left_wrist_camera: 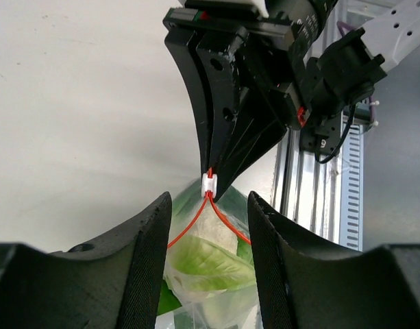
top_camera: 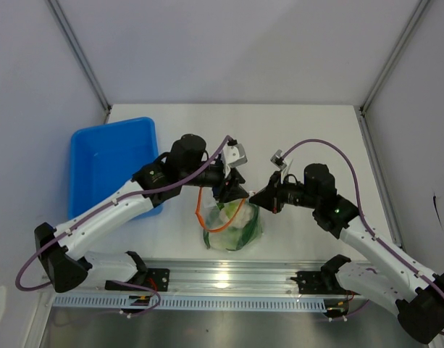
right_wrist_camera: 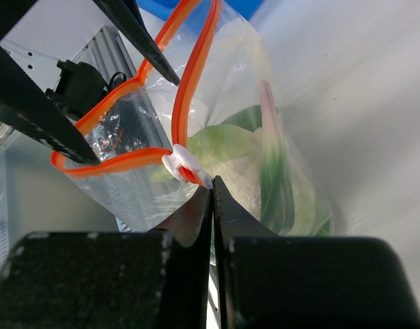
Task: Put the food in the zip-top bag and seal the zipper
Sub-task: Zip the zipper food storage bag at the center of the board.
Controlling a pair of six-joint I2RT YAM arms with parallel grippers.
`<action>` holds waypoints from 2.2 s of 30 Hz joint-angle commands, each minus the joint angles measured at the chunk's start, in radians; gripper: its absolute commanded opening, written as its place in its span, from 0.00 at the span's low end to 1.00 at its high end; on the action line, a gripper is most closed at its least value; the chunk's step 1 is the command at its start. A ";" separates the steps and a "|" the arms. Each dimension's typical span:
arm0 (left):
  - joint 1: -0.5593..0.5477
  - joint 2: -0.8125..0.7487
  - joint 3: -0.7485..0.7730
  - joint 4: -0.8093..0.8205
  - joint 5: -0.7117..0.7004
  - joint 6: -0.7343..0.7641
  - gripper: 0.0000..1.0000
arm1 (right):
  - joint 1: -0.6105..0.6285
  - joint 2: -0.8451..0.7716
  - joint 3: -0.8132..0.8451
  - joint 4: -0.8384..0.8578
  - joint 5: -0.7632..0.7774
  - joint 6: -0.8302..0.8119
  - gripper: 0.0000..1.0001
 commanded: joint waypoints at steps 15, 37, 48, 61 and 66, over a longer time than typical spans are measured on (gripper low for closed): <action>-0.023 0.090 0.068 -0.033 0.056 0.070 0.42 | 0.006 -0.008 0.062 0.020 -0.020 -0.017 0.00; -0.033 0.145 0.091 -0.056 0.067 0.056 0.00 | 0.006 -0.013 0.062 0.004 -0.017 -0.031 0.00; -0.032 0.114 0.125 -0.126 0.067 0.073 0.01 | 0.006 0.012 0.085 -0.059 -0.087 -0.103 0.51; -0.023 0.136 0.208 -0.173 0.179 0.044 0.00 | 0.009 0.050 0.024 0.088 -0.159 -0.103 0.63; -0.010 0.128 0.196 -0.162 0.219 0.036 0.01 | 0.010 0.073 -0.018 0.215 -0.195 -0.053 0.56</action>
